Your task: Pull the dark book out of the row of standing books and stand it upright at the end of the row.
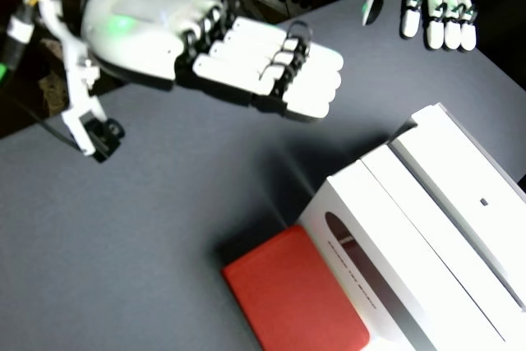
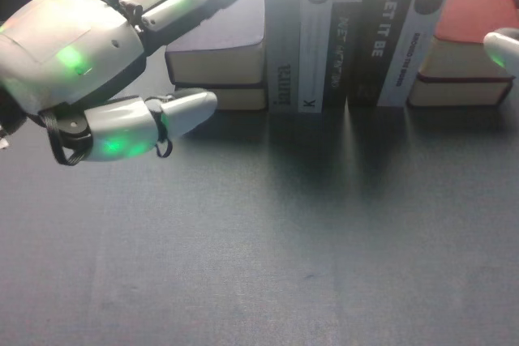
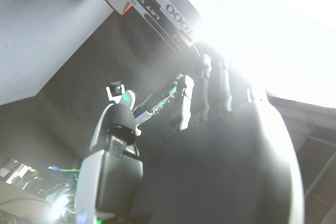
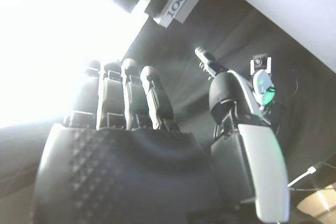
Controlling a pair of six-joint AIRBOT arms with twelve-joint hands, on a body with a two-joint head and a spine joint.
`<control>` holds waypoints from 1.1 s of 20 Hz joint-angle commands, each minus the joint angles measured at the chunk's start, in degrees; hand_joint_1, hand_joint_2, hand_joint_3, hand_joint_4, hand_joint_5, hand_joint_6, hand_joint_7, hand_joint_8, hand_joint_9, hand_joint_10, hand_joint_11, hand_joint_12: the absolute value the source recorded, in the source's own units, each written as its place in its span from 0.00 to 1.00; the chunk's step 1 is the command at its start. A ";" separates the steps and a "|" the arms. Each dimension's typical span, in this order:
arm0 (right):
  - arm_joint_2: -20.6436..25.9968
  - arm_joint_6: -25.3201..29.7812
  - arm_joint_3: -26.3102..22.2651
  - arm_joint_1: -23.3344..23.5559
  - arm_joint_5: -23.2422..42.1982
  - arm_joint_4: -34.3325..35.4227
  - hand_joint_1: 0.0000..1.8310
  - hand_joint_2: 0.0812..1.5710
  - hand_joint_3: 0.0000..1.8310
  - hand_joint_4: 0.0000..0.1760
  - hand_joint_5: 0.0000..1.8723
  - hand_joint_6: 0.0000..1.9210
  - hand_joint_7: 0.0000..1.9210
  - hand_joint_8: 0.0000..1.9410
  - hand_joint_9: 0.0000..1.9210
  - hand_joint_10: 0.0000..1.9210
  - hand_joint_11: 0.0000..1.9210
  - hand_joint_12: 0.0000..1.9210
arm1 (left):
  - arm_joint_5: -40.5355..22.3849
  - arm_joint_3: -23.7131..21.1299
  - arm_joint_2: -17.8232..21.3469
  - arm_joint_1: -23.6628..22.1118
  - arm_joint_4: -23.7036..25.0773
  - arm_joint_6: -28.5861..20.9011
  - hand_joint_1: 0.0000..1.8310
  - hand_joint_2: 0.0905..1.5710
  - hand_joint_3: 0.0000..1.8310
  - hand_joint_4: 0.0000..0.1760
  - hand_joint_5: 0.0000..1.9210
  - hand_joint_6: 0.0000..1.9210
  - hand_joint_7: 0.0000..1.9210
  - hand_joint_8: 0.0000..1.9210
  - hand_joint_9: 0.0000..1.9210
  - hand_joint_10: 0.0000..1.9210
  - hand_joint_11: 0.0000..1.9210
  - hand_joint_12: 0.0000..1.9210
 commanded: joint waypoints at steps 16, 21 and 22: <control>-4.86 -0.11 5.93 5.33 6.05 5.91 0.18 0.90 0.01 0.00 0.07 0.03 0.00 0.00 0.00 0.00 0.00 0.00 | -5.26 0.70 -1.87 -1.73 0.35 0.15 0.11 0.87 0.00 0.32 0.00 0.00 0.00 0.00 0.00 0.00 0.00 0.00; -11.30 -0.78 11.71 11.06 -0.68 7.53 0.00 0.90 0.00 0.00 0.12 0.05 0.00 0.00 0.00 0.00 0.00 0.00 | -5.41 0.99 -2.36 -1.74 0.26 0.06 0.12 0.87 0.00 0.29 0.00 0.00 0.00 0.00 0.00 0.00 0.00 0.00; -12.29 -0.78 12.72 11.77 -1.62 8.04 0.00 0.89 0.00 0.00 0.13 0.05 0.00 0.00 0.00 0.00 0.00 0.00 | -5.41 1.01 -2.42 -1.75 0.26 0.06 0.12 0.87 0.00 0.32 0.00 0.00 0.00 0.00 0.00 0.00 0.00 0.00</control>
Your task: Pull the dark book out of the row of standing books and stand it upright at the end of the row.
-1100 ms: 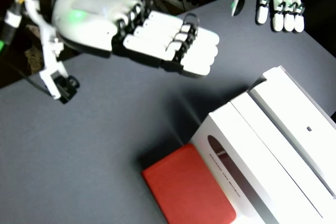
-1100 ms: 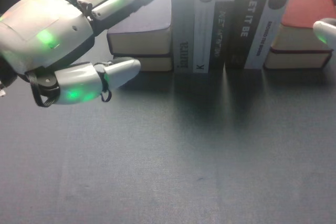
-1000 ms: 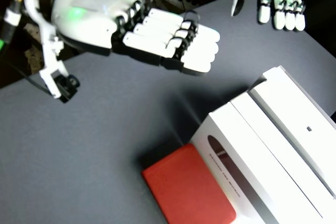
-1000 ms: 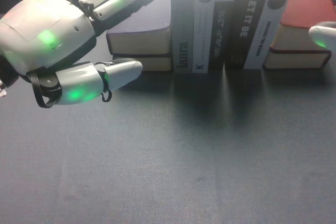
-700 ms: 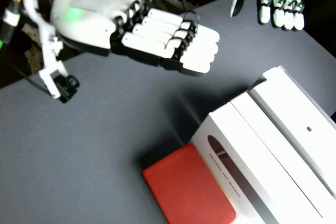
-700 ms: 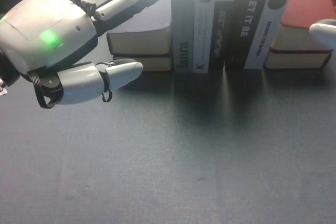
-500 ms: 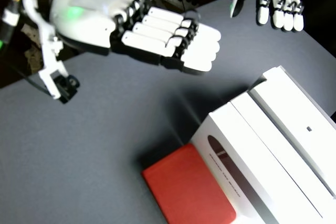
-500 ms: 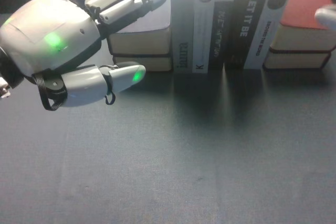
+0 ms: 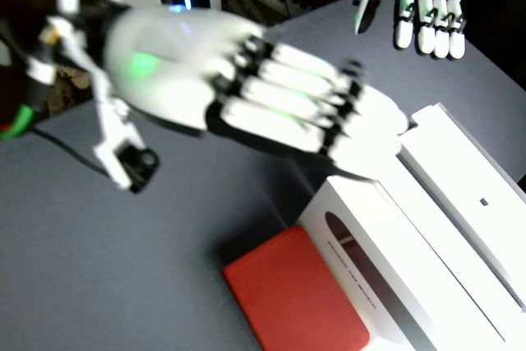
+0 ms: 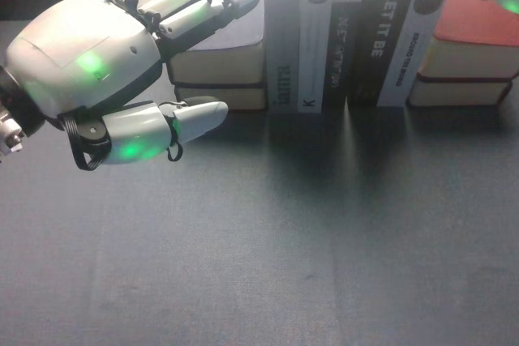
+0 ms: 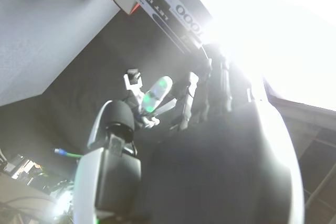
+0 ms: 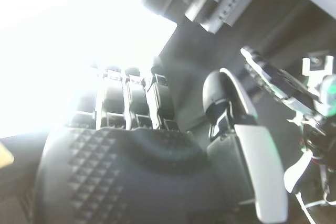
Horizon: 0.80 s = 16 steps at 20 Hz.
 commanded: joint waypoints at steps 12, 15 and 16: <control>0.10 -1.21 -1.24 1.01 5.10 1.81 0.02 0.87 0.00 0.00 0.28 0.11 0.00 0.00 0.00 0.00 0.00 0.00 | -7.93 0.51 -0.95 -0.71 -1.33 -0.52 0.07 0.88 0.00 0.24 0.02 0.00 0.00 0.00 0.00 0.00 0.00 0.00; 1.10 -1.21 -2.83 -0.26 6.56 1.21 0.01 0.87 0.00 0.00 0.29 0.11 0.00 0.00 0.00 0.00 0.00 0.00 | -8.02 0.54 -0.90 -0.45 -1.58 -0.51 0.08 0.88 0.00 0.29 0.01 0.00 0.00 0.00 0.00 0.00 0.00 0.00; 1.39 -1.21 -3.27 -0.58 6.89 0.94 0.01 0.87 0.00 0.00 0.29 0.11 0.00 0.00 0.00 0.00 0.00 0.00 | -8.07 0.53 -0.90 -0.43 -1.58 -0.51 0.08 0.88 0.00 0.29 0.01 0.00 0.00 0.00 0.00 0.00 0.00 0.00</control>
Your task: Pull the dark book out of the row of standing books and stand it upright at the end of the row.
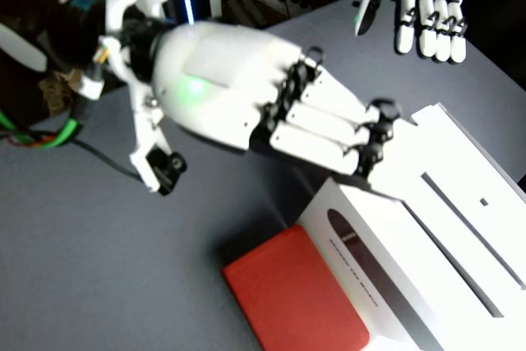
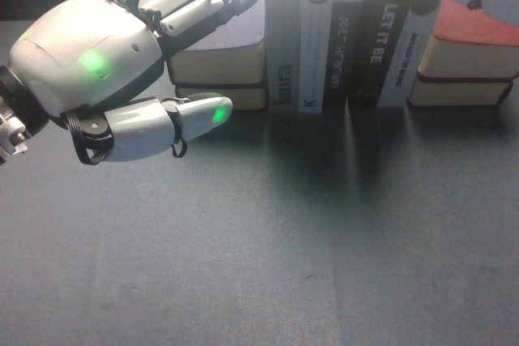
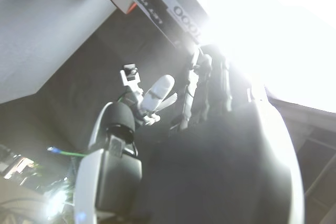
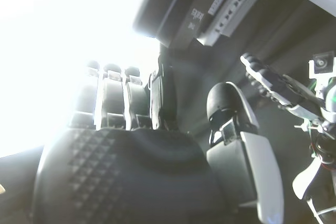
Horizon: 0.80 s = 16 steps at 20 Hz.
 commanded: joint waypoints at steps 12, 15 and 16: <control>6.76 10.35 -8.09 -13.21 16.79 -6.84 0.00 0.91 0.00 0.00 0.33 0.12 0.04 0.01 0.00 0.00 0.00 0.00 | -8.39 -0.15 -0.22 0.69 -1.63 -0.10 0.09 0.87 0.00 0.37 0.01 0.00 0.00 0.00 0.00 0.00 0.00 0.00; 8.09 11.87 -9.83 -16.95 18.95 -7.39 0.00 0.86 0.00 0.00 0.35 0.13 0.06 0.01 0.00 0.00 0.00 0.00 | -8.53 -0.16 -0.22 0.86 -1.80 -0.10 0.09 0.87 0.00 0.30 0.01 0.00 0.00 0.00 0.00 0.00 0.00 0.00; 8.39 12.07 -10.36 -17.75 19.39 -7.51 0.00 0.85 0.00 0.00 0.34 0.13 0.05 0.01 0.00 0.00 0.00 0.00 | -8.58 -0.17 -0.21 0.92 -1.84 -0.10 0.09 0.87 0.00 0.29 0.01 0.00 0.00 0.00 0.00 0.00 0.00 0.00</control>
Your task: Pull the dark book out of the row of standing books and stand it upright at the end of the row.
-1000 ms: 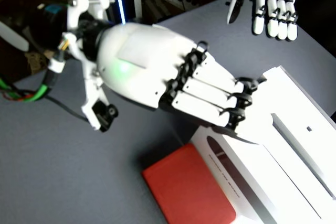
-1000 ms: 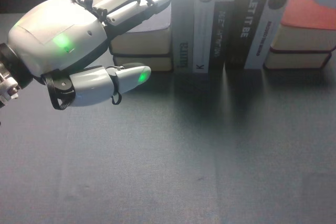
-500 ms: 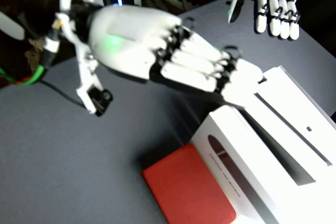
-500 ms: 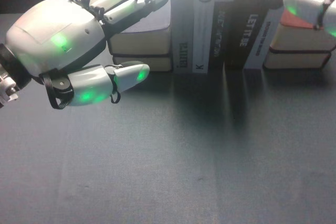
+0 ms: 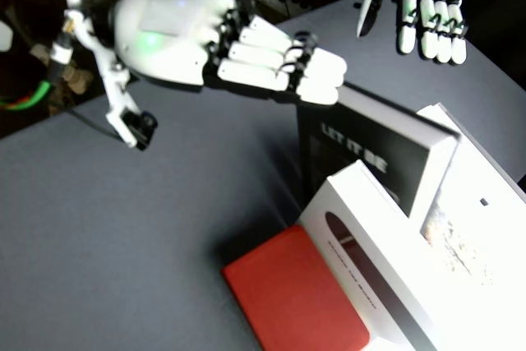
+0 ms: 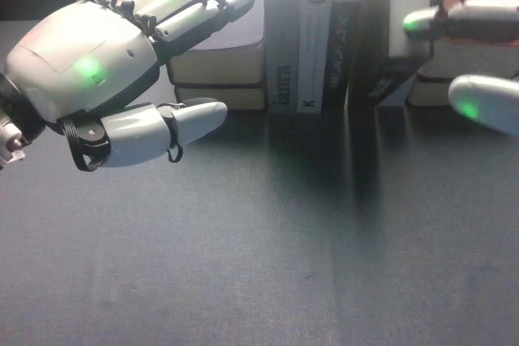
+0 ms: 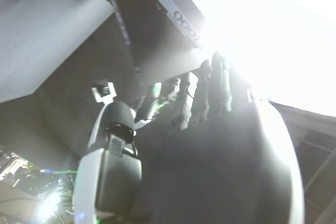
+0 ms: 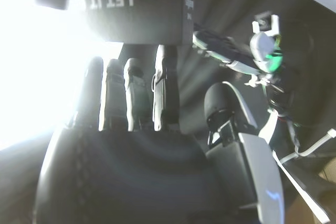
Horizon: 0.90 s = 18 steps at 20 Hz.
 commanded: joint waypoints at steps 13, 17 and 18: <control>0.69 12.08 -0.90 -13.83 14.87 -0.26 0.00 0.87 0.00 0.00 0.32 0.17 0.08 0.01 0.00 0.00 0.00 0.00 | -7.69 -0.16 -0.32 -0.35 -1.05 -0.11 0.08 0.88 0.00 0.33 0.01 0.00 0.00 0.00 0.00 0.00 0.00 0.00; 2.71 10.70 -1.18 -13.82 19.25 1.47 0.00 0.85 0.00 0.00 0.21 0.33 0.07 0.00 0.00 0.00 0.00 0.00 | -8.01 -0.20 -0.33 -0.05 -1.26 -0.11 0.08 0.87 0.00 0.33 0.01 0.00 0.00 0.00 0.00 0.00 0.00 0.00; 3.03 9.93 -1.19 -13.82 20.53 2.45 0.00 0.86 0.00 0.00 0.18 0.33 0.06 0.00 0.00 0.00 0.00 0.00 | -8.20 -0.22 -0.33 0.10 -1.36 -0.11 0.08 0.87 0.00 0.35 0.01 0.00 0.00 0.00 0.00 0.00 0.00 0.00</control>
